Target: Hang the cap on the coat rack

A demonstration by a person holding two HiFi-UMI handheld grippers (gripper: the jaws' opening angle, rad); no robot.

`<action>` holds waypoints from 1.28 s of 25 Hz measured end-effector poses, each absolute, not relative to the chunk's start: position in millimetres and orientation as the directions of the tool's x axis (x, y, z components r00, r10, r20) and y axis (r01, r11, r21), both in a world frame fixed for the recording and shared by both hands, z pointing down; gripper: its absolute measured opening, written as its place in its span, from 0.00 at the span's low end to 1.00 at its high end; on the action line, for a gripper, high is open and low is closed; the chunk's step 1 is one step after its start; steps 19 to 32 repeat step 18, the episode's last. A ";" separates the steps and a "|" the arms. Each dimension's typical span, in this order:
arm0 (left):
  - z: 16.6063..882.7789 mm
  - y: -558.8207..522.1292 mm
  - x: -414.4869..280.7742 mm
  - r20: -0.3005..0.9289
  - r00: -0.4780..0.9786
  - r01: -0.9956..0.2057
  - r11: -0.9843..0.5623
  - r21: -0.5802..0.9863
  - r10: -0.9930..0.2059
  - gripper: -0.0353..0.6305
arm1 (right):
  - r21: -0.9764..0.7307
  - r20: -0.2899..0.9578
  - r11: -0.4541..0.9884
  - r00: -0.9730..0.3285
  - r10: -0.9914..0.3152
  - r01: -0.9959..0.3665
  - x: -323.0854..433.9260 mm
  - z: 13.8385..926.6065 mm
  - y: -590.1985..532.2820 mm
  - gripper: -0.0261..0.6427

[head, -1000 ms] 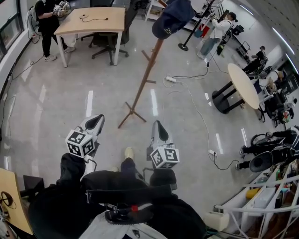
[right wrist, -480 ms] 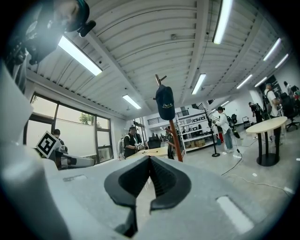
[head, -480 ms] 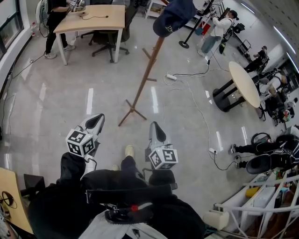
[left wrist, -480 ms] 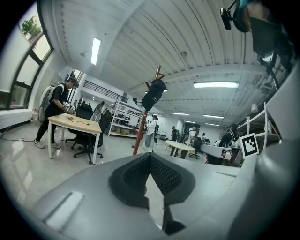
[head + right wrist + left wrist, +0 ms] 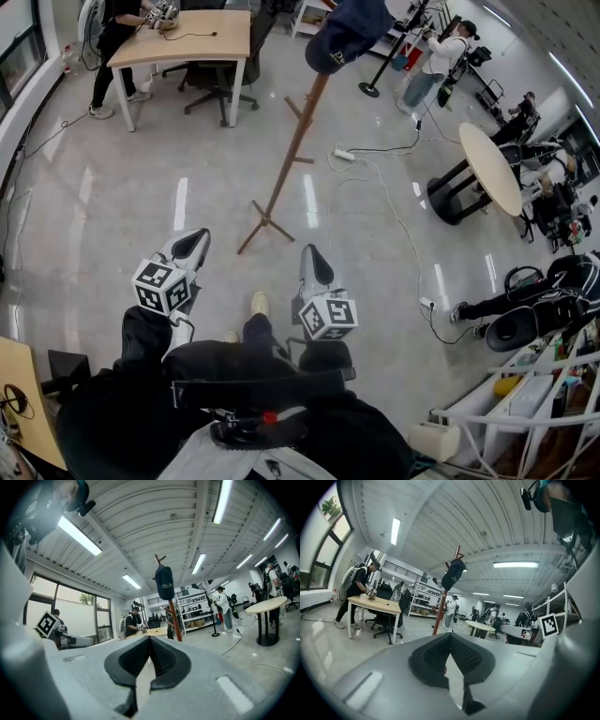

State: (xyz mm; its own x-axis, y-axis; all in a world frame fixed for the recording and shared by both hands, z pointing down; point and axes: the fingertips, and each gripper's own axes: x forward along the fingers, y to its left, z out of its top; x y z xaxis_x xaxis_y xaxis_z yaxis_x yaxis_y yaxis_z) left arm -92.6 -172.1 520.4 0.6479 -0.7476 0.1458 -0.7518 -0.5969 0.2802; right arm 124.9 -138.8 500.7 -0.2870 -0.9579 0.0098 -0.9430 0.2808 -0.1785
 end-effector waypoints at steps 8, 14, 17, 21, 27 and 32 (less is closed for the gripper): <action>516.4 -172.1 -91.4 0.143 0.646 -0.753 -0.596 0.278 -0.750 0.06 | -0.175 0.004 0.286 -0.291 -0.957 -0.942 125.9 496.1 -140.5 0.04; 516.6 -170.2 -90.3 0.144 0.645 -0.754 -0.595 0.278 -0.750 0.06 | -0.177 0.006 0.287 -0.293 -0.956 -0.941 127.4 496.0 -138.7 0.04; 515.6 -168.9 -88.4 0.144 0.646 -0.754 -0.596 0.278 -0.750 0.06 | -0.181 0.004 0.288 -0.294 -0.956 -0.940 129.0 494.6 -137.6 0.04; 515.4 -168.5 -87.8 0.144 0.646 -0.754 -0.596 0.278 -0.750 0.06 | -0.182 0.004 0.289 -0.294 -0.956 -0.940 129.5 494.3 -137.2 0.04; 515.4 -168.5 -87.8 0.144 0.646 -0.754 -0.596 0.278 -0.750 0.06 | -0.182 0.004 0.289 -0.294 -0.956 -0.940 129.5 494.3 -137.2 0.04; 515.4 -168.5 -87.8 0.144 0.646 -0.754 -0.596 0.278 -0.750 0.06 | -0.182 0.004 0.289 -0.294 -0.956 -0.940 129.5 494.3 -137.2 0.04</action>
